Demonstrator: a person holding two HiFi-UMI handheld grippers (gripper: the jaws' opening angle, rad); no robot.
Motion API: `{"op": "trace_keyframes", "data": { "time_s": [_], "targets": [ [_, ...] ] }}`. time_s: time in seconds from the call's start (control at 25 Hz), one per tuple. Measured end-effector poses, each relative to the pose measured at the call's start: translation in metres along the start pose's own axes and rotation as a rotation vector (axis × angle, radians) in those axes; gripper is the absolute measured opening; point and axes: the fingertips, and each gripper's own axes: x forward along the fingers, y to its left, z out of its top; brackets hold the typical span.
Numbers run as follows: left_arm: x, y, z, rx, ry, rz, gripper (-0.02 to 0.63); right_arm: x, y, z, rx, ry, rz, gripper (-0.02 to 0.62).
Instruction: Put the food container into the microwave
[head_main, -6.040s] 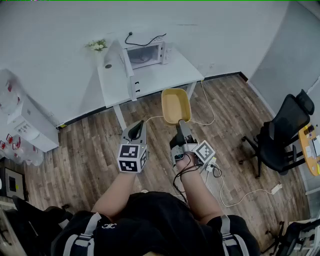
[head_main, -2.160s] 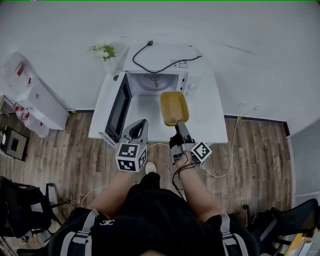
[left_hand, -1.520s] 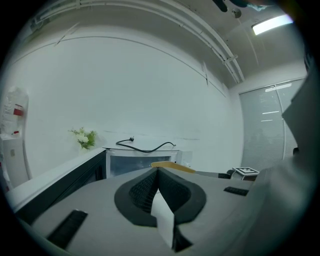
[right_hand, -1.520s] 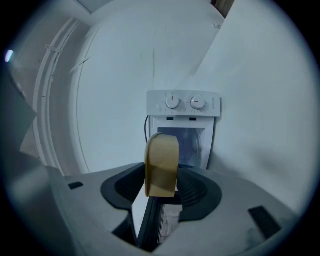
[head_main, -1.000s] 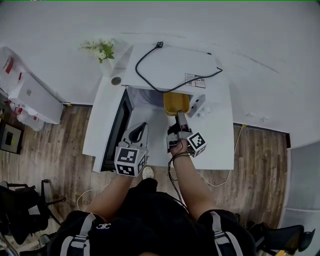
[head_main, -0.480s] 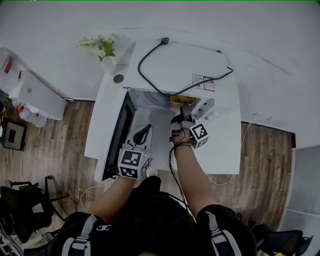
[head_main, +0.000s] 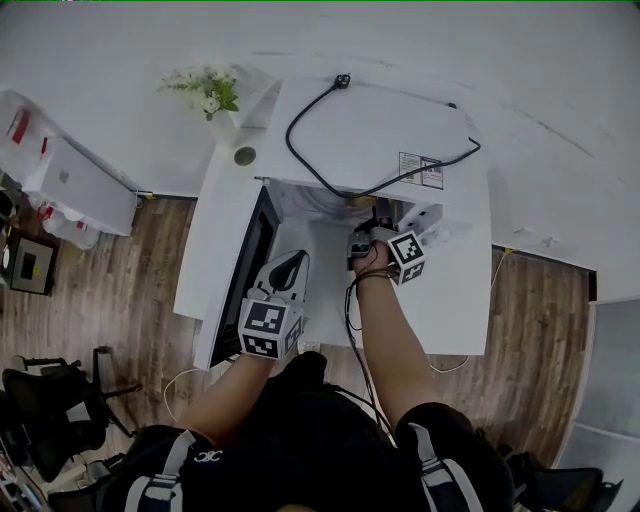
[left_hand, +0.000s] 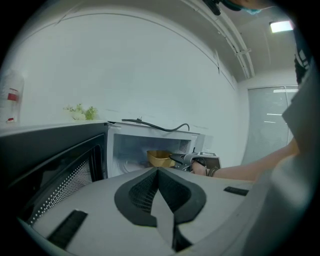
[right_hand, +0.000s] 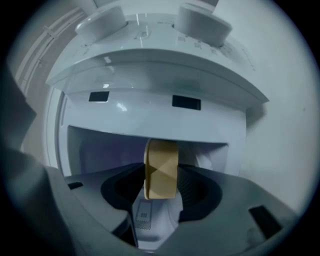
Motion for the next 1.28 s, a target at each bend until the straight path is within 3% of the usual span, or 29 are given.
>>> {"op": "trace_keyframes", "data": {
  "time_s": [0.12, 0.24, 0.4, 0.6, 0.72, 0.8, 1.16, 1.28],
  "targets": [
    [0.001, 0.002, -0.002, -0.002, 0.000, -0.001, -0.006, 0.001, -0.007, -0.002, -0.067, 0.020, -0.087, 0.214],
    [0.003, 0.003, -0.003, -0.004, -0.001, -0.002, -0.006, -0.003, -0.018, -0.003, -0.160, 0.035, -0.186, 0.155],
    [0.003, 0.003, -0.001, -0.005, -0.006, -0.004, -0.006, -0.008, -0.017, -0.004, -0.173, 0.043, -0.192, 0.155],
    [-0.001, -0.002, -0.001, -0.008, -0.004, -0.014, -0.006, -0.024, -0.011, -0.002, -0.201, 0.028, -0.167, 0.146],
    [-0.006, -0.007, 0.001, -0.006, -0.012, -0.021, -0.006, -0.039, 0.000, -0.003, -0.289, 0.031, -0.144, 0.008],
    [-0.011, -0.011, 0.004, -0.004, -0.021, -0.026, -0.006, -0.050, 0.009, -0.007, -0.348, 0.050, -0.120, 0.006],
    [-0.044, -0.047, 0.014, 0.014, -0.062, -0.061, -0.006, -0.127, 0.061, -0.021, -0.726, 0.133, -0.008, 0.005],
    [-0.059, -0.065, 0.017, 0.027, -0.080, -0.075, -0.006, -0.162, 0.090, -0.026, -0.898, 0.149, 0.058, 0.005]
  ]
}}
